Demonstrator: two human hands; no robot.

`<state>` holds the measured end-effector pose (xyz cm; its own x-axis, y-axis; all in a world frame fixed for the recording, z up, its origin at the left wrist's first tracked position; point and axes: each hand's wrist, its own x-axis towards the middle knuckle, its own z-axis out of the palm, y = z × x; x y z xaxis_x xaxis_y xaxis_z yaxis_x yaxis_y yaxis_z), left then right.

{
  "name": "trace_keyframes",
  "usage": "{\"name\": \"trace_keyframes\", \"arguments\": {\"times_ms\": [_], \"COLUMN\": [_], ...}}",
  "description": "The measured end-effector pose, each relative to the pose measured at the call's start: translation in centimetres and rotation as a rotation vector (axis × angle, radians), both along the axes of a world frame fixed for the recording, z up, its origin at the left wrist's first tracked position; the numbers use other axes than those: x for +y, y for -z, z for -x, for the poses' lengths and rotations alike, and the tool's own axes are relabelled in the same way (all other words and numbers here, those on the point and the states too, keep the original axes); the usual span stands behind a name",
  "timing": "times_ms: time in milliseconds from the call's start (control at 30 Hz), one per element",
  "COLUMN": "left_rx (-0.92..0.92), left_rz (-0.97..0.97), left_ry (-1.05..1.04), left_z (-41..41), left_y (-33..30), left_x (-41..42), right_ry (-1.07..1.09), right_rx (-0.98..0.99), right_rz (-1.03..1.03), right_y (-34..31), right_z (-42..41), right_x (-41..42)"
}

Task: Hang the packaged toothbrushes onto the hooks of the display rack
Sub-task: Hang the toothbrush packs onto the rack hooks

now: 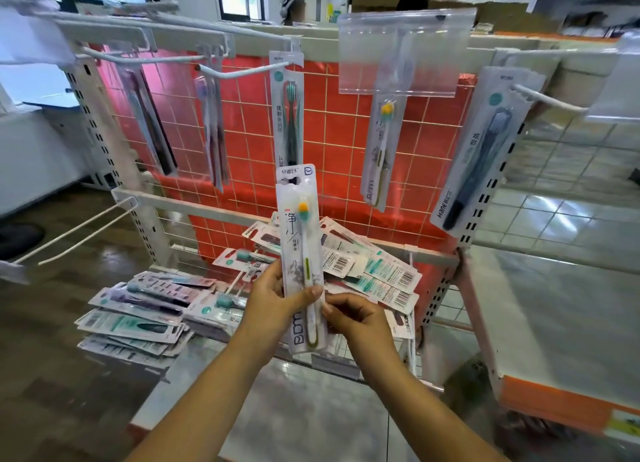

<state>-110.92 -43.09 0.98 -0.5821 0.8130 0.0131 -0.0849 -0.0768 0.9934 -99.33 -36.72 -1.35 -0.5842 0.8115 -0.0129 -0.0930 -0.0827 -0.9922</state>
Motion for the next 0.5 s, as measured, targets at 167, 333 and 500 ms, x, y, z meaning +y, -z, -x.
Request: {"name": "trace_keyframes", "arguments": {"times_ms": [167,333,500], "left_rx": [-0.047,-0.074,-0.128], "left_rz": [0.029,0.062,0.084], "left_ry": [-0.092,-0.15,-0.199], "left_z": [1.6,3.1,4.0], "left_y": [0.6,1.1,1.7], "left_x": [-1.2,-2.6,-3.7], "right_ry": [0.043,0.011,-0.11], "right_rx": [-0.284,-0.65,-0.917], "right_rz": [-0.301,-0.825,-0.995], "right_y": [-0.2,-0.5,0.0], "right_z": [1.2,4.3,8.2], "right_x": [2.6,6.4,8.0]}}
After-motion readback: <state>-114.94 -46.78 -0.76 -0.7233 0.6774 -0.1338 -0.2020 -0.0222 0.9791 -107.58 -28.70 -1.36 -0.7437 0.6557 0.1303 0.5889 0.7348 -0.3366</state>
